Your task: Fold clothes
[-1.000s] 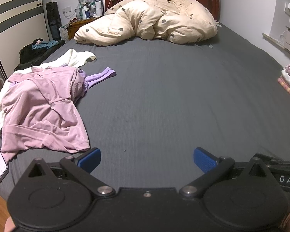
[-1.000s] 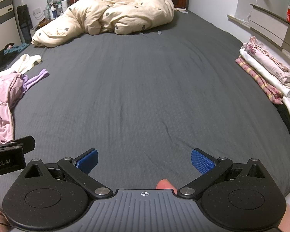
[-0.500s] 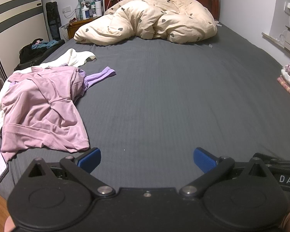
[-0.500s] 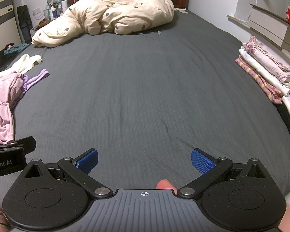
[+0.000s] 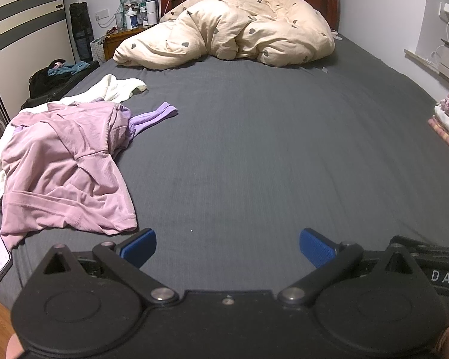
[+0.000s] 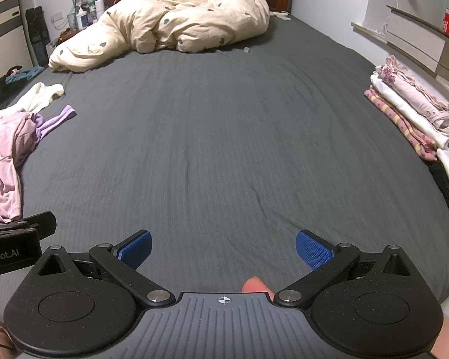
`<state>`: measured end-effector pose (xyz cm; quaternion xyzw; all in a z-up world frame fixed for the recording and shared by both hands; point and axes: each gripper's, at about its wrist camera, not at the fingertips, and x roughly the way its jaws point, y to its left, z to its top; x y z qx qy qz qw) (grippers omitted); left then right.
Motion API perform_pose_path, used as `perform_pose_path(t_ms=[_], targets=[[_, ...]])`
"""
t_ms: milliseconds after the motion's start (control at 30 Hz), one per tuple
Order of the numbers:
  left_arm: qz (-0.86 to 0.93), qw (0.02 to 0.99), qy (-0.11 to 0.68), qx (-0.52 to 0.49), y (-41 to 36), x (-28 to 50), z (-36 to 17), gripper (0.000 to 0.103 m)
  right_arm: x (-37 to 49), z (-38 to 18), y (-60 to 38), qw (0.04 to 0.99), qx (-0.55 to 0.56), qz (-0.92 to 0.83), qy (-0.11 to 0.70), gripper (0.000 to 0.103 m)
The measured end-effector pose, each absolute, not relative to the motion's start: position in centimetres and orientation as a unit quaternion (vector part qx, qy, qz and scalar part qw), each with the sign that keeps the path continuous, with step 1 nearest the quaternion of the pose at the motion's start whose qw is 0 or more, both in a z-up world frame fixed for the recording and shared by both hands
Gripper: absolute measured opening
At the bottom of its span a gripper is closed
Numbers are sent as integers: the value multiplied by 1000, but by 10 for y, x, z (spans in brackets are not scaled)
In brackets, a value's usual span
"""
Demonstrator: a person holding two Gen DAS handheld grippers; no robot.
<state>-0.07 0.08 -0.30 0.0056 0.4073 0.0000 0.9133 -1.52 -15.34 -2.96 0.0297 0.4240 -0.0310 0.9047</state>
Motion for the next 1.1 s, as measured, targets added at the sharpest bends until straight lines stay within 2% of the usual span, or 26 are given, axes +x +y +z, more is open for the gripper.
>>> perform_pose_path(t_ms=[1100], targets=[[12, 910, 414, 8, 4, 5, -7, 103, -12, -30, -146, 907, 21, -30, 421, 103]])
